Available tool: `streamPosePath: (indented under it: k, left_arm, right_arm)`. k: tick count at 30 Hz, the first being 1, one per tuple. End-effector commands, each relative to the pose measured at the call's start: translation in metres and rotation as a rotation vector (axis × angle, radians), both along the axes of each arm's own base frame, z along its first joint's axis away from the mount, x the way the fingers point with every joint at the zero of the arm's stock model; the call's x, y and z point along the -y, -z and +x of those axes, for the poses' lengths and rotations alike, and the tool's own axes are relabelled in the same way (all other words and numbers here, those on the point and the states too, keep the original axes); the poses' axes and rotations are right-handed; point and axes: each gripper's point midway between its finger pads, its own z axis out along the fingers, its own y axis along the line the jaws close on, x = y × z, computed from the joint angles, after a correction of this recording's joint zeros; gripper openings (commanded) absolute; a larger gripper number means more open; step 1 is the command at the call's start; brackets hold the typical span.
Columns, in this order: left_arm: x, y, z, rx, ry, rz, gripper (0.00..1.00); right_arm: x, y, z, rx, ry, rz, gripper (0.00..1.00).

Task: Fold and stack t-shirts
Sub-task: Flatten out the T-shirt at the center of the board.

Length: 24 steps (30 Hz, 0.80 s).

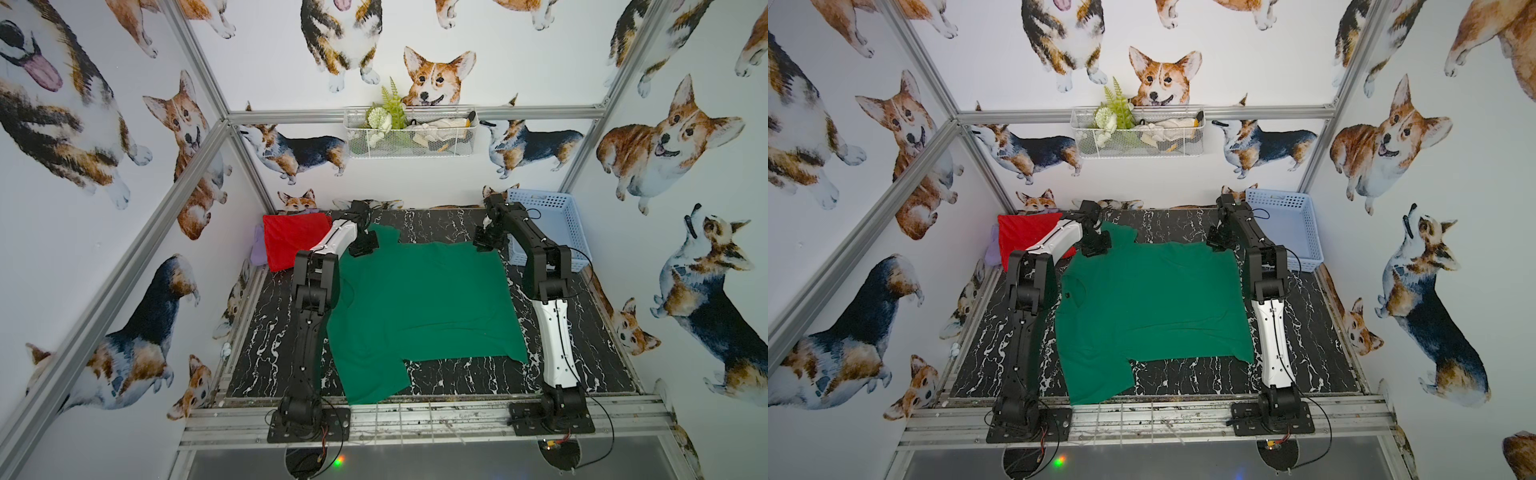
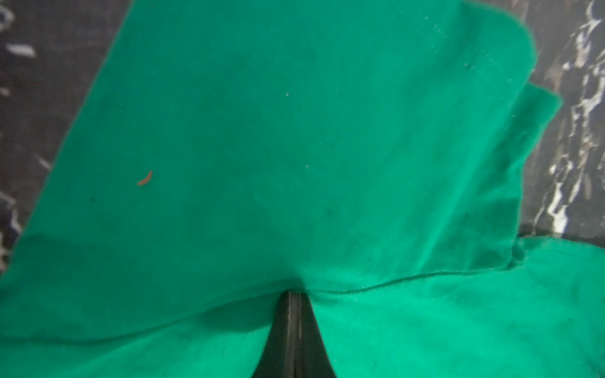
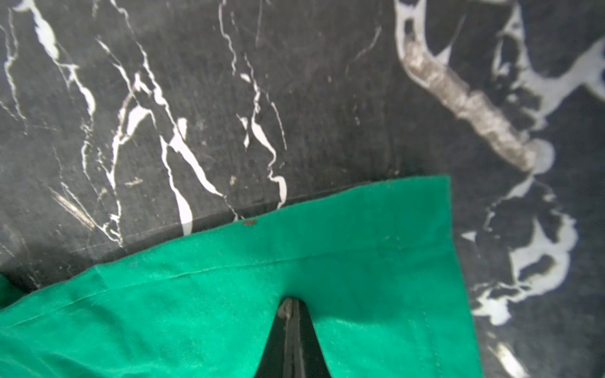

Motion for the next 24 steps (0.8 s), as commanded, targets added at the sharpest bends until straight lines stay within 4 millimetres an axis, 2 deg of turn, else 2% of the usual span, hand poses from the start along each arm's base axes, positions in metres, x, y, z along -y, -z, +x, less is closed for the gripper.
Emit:
streamPosePath:
  k: [1, 12, 18, 24]
  left_arm:
    - [-0.002, 0.008, 0.001, -0.025, 0.012, 0.009, 0.02]
    - [-0.002, 0.012, 0.023, -0.017, 0.009, -0.012, 0.02]
    - [-0.002, 0.017, 0.028, -0.021, 0.008, -0.035, 0.04]
    - [0.003, 0.02, 0.026, -0.029, 0.025, -0.066, 0.05]
  right_arm:
    - [0.006, 0.012, 0.001, -0.029, 0.018, -0.009, 0.0]
    - [0.02, 0.014, 0.018, -0.007, 0.044, 0.016, 0.0]
    - [0.023, 0.017, 0.028, 0.02, 0.042, 0.056, 0.0]
    - [0.021, 0.019, 0.029, 0.017, 0.037, 0.079, 0.0]
